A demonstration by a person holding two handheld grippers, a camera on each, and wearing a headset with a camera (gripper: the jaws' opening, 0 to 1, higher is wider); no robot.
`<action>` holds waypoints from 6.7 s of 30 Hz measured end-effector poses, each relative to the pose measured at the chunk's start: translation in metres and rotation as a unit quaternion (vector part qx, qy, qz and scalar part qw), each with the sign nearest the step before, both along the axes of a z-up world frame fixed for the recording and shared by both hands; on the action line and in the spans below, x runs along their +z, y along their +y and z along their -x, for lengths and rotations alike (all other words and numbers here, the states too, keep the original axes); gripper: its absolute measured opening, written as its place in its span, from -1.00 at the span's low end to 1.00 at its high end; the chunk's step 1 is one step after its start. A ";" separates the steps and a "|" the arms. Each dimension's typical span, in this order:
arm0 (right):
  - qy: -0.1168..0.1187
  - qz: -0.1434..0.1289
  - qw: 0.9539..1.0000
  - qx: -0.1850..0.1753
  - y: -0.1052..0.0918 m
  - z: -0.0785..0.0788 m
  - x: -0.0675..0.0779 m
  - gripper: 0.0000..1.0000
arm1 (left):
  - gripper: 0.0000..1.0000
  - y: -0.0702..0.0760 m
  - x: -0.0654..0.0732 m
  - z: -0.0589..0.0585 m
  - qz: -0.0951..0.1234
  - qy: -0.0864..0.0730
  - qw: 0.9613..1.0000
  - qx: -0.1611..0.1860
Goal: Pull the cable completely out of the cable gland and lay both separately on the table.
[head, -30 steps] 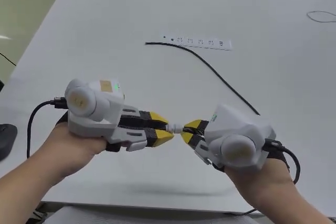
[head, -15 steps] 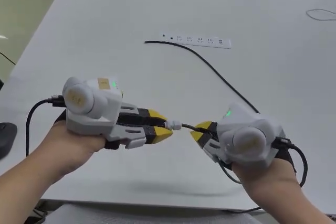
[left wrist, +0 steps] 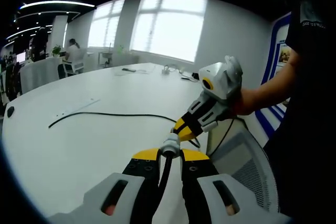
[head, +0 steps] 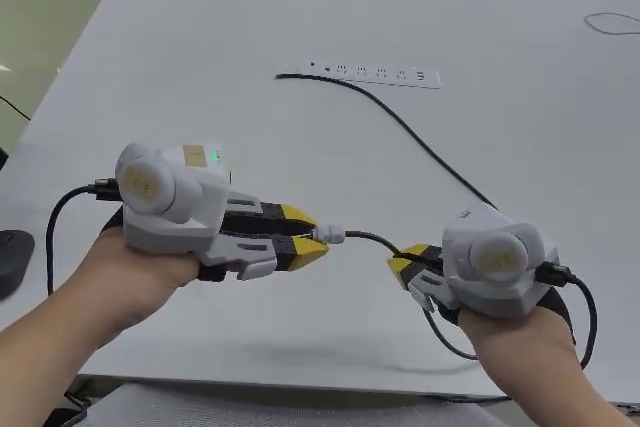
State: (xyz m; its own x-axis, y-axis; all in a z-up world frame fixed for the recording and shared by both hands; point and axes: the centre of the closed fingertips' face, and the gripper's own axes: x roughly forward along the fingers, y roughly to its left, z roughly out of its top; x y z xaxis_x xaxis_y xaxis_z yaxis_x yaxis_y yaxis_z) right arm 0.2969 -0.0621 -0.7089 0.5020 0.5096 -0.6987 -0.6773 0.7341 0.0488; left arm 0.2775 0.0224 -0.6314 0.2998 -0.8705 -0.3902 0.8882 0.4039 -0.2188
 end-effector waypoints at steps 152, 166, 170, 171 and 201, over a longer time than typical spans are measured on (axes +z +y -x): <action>0.082 -0.099 0.988 -0.082 -0.032 0.011 -0.015 -0.67 | -0.71 0.002 0.011 0.001 0.007 -0.021 1.000 0.014; -0.091 -0.023 0.981 0.170 0.055 0.013 0.056 -0.53 | -0.71 0.003 0.009 0.000 0.002 -0.013 1.000 0.011; -0.102 -0.010 0.977 0.189 0.067 0.012 0.052 -0.61 | -0.71 0.003 0.010 0.001 0.004 -0.011 1.000 0.010; -0.101 -0.010 0.976 0.192 0.069 0.012 0.052 -0.63 | -0.71 0.003 0.010 0.001 0.003 -0.011 1.000 0.010; -0.087 -0.009 0.979 0.182 0.065 0.007 0.037 -1.00 | -0.71 0.005 0.016 -0.002 0.024 -0.010 0.999 0.021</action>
State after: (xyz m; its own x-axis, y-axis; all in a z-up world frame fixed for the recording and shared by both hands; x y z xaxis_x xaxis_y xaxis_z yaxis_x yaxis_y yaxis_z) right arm 0.2894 0.0034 -0.6723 0.3952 0.6886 -0.6079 -0.8934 0.4420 -0.0801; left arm 0.2793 0.0273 -0.6153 0.3441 -0.8745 -0.3420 0.8748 0.4309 -0.2215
